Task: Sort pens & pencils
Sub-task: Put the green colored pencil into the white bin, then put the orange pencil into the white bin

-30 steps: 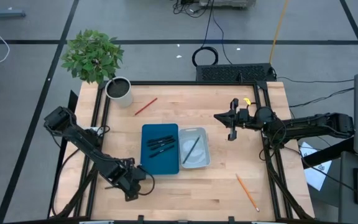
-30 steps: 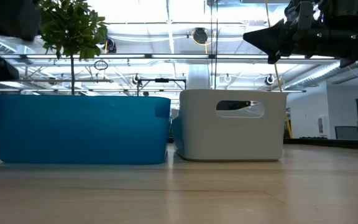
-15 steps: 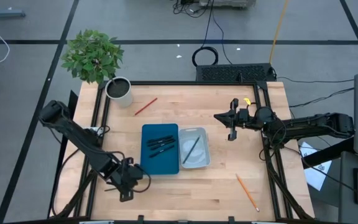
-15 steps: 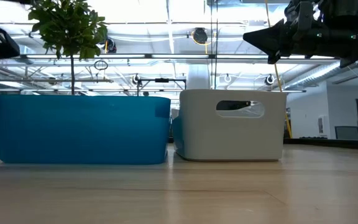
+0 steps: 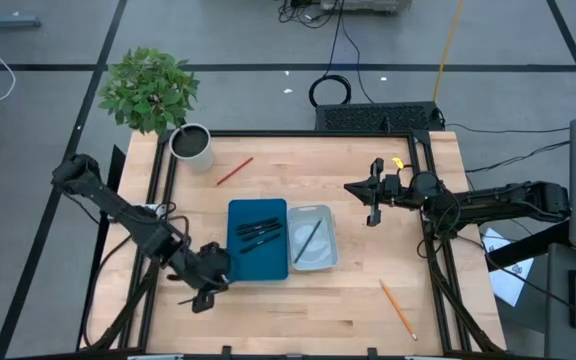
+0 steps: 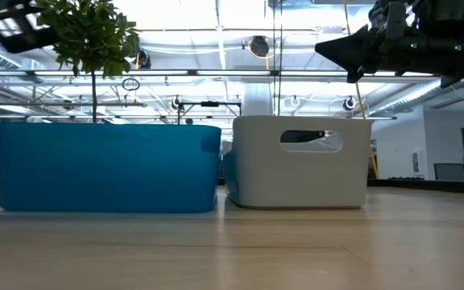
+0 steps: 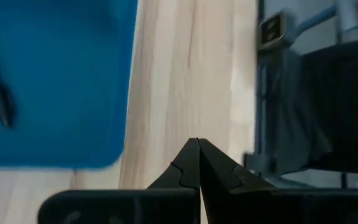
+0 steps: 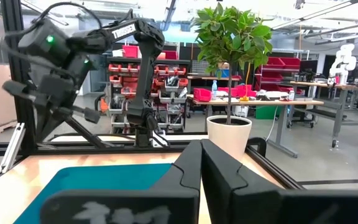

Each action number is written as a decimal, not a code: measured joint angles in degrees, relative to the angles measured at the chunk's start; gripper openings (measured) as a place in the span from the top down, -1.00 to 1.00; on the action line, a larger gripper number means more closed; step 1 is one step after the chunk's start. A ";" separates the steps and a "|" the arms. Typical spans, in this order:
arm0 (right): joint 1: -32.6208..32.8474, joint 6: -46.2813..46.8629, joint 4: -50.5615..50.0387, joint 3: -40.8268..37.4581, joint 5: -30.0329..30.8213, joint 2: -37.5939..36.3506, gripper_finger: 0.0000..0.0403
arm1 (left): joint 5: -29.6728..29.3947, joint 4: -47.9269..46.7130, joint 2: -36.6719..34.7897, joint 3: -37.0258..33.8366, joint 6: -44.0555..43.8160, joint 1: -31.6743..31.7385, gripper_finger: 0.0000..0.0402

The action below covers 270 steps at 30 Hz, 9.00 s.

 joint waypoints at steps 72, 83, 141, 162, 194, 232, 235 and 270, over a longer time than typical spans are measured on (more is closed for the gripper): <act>-0.01 -0.04 -1.65 0.00 -0.02 0.02 1.00 | -8.44 65.91 3.82 -12.03 53.80 27.39 1.00; -0.01 -0.04 -1.69 0.00 -0.02 0.02 1.00 | -3.31 47.97 21.69 8.94 67.26 28.34 1.00; -0.01 -0.04 -2.23 0.00 -0.17 -0.39 1.00 | -12.14 68.70 -27.04 -34.75 51.25 27.80 0.52; -0.01 -0.39 -2.15 -0.02 -0.17 -0.33 1.00 | -11.70 68.47 -28.56 -36.26 51.51 27.58 0.52; 40.78 56.49 -84.23 20.30 8.81 3.28 0.34 | -12.22 67.45 -28.56 -36.24 53.54 27.58 0.52; 46.84 87.12 -88.54 30.53 -4.44 33.96 0.43 | -12.22 66.70 -28.56 -36.24 54.46 27.58 0.52; 46.90 87.15 -88.60 30.14 -4.77 34.03 0.43 | -12.21 66.69 -28.56 -36.24 54.46 27.58 0.52; 46.70 64.93 -91.78 29.73 8.90 20.34 1.00 | -12.22 66.75 -28.56 -36.24 54.13 27.60 0.52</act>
